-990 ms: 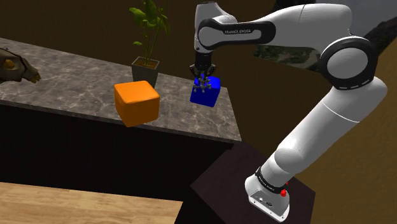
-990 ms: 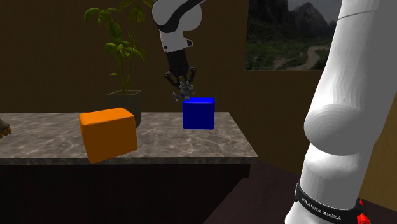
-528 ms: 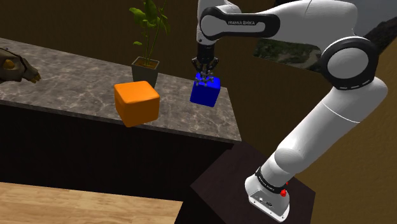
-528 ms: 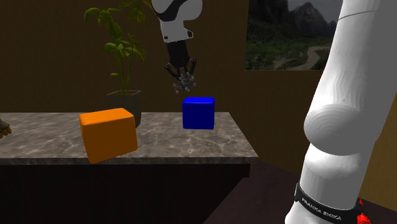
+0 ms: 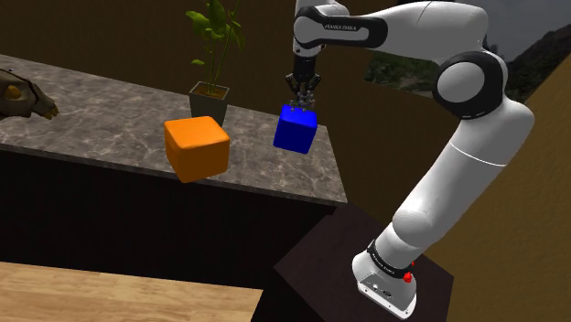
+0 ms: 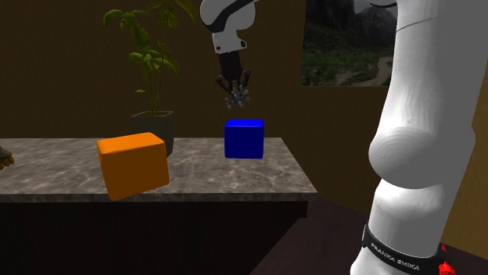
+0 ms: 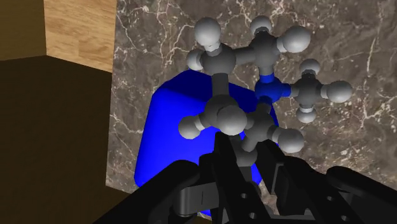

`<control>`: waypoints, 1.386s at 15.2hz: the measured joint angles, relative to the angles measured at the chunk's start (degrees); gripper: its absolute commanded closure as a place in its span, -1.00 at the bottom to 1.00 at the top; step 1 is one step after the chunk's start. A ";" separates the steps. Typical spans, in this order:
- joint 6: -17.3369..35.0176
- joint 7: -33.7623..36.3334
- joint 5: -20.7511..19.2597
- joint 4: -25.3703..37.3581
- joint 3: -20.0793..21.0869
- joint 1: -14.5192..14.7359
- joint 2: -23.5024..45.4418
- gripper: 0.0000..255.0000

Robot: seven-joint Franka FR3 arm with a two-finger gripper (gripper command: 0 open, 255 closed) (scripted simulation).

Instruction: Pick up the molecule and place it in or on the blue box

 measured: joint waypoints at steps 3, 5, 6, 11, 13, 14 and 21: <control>-1.30 -3.27 -0.28 5.96 -1.36 -1.59 4.05 1.00; -2.20 -5.57 -0.38 10.36 -2.25 -2.75 7.07 1.00; -2.83 -6.75 -0.41 13.21 -2.68 -3.33 9.04 1.00; -2.01 -8.56 -0.44 15.90 -3.41 -4.49 12.18 1.00; -0.51 -8.34 -0.47 14.36 -3.44 -4.58 12.16 1.00; 0.31 -8.17 -0.49 13.42 -3.44 -4.60 12.05 1.00; 5.35 -7.19 -0.70 8.48 -3.49 -4.75 12.23 1.00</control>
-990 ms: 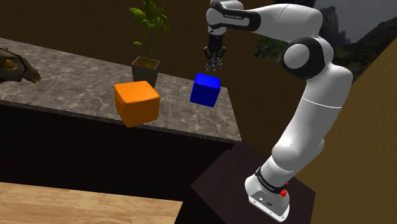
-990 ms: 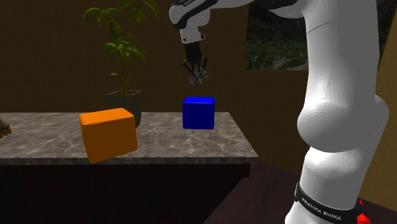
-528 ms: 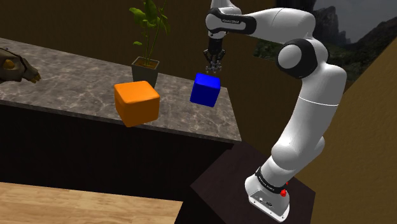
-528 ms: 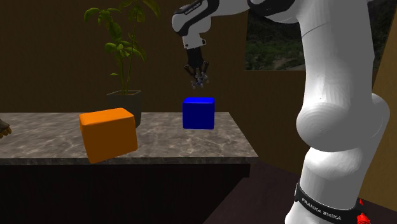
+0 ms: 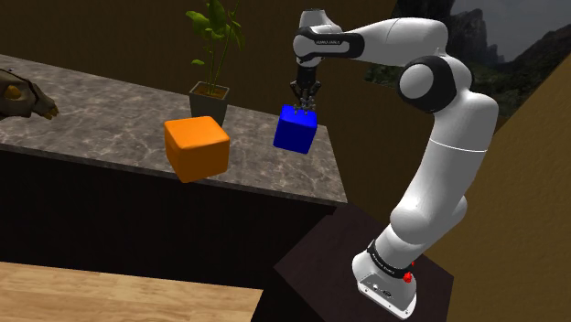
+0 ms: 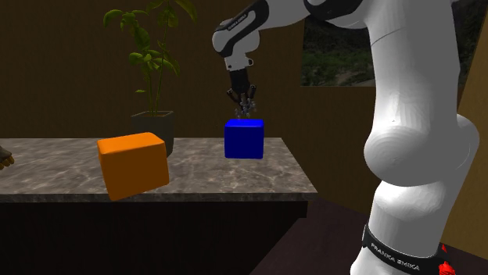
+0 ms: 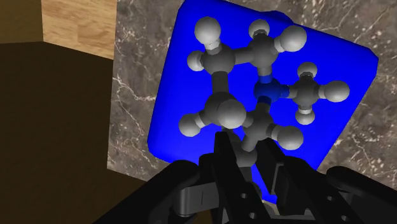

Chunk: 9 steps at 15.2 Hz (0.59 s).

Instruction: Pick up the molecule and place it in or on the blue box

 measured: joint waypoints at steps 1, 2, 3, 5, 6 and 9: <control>0.78 0.06 -0.03 -0.68 -0.03 -0.07 0.10 1.00; 1.43 0.22 -0.07 -1.29 -0.04 -0.08 0.16 1.00; 2.29 0.42 -0.13 -2.07 -0.04 -0.08 0.26 1.00; 2.86 0.50 -0.16 -2.62 -0.06 -0.12 0.29 1.00; 2.95 0.54 -0.16 -2.70 -0.05 -0.11 0.30 1.00; 3.04 0.56 -0.17 -2.78 -0.05 -0.10 0.29 1.00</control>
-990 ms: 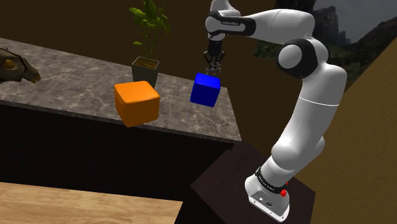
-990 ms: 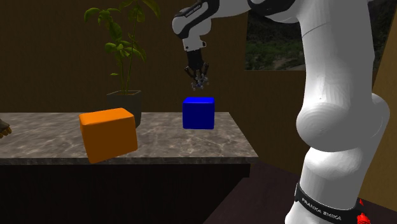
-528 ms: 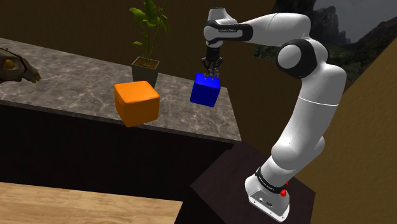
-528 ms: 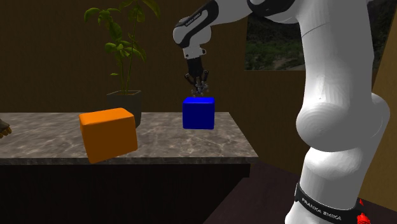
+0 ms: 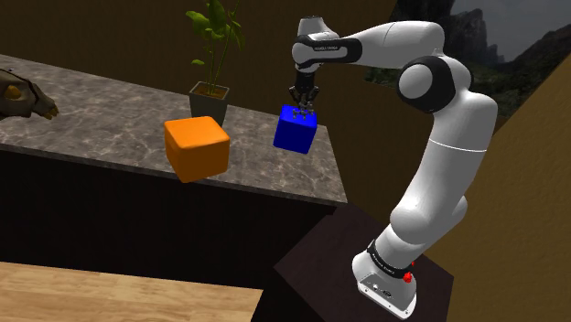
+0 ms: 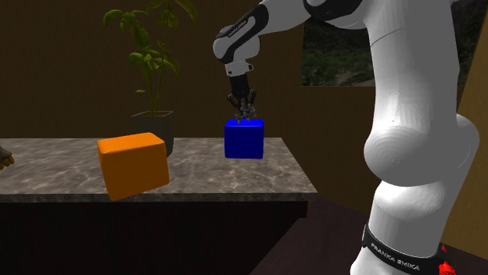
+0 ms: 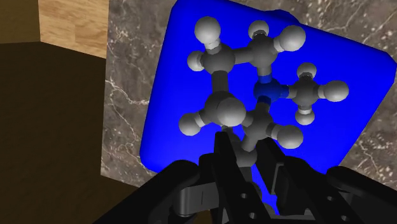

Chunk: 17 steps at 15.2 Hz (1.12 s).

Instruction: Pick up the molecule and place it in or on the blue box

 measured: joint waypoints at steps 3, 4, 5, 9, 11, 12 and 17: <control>0.01 0.00 0.00 -0.01 0.00 0.00 0.00 -1.00; 0.01 0.00 0.00 0.00 0.00 0.00 0.00 -1.00; 0.01 0.00 0.00 0.00 0.00 0.00 -0.01 -1.00; -2.20 -0.16 0.11 2.03 0.13 0.25 -0.22 -1.00; -5.31 -0.28 0.23 4.84 0.34 0.66 -0.49 -1.00; -6.12 -0.31 0.25 5.73 0.38 0.76 -0.41 -1.00; -7.12 -0.40 0.27 6.98 0.41 0.85 -0.08 -1.00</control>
